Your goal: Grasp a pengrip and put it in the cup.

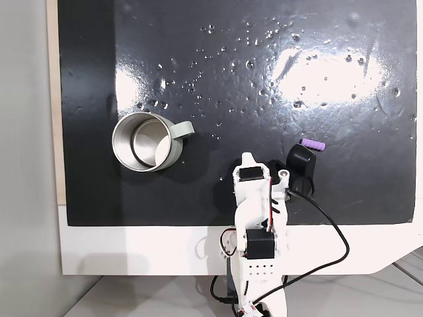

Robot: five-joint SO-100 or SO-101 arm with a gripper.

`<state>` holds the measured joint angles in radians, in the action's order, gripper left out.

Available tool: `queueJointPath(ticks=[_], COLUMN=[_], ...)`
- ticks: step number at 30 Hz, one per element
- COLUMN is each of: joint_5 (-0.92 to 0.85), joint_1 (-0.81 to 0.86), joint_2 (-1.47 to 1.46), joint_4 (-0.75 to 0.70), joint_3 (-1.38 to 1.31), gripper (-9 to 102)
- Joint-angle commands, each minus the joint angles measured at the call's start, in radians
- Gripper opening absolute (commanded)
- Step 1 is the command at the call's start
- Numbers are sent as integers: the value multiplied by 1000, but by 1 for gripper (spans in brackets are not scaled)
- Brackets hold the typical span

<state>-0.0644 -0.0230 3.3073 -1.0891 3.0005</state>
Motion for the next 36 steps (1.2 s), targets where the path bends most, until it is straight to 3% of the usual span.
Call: queueJointPath(ticks=[1,8,15,24,27,36], joint_5=[26,115,150,17,-80,-233], joint_1=[37,164,331,476,483,545], joint_2=[-48,-649,-1178,-1345,-1345,-1345], joint_4=[25,186,213,206,130,25], joint_3=[-97,-400,-703,-887,-937,-983], gripper=[0,0,0,0,0,16])
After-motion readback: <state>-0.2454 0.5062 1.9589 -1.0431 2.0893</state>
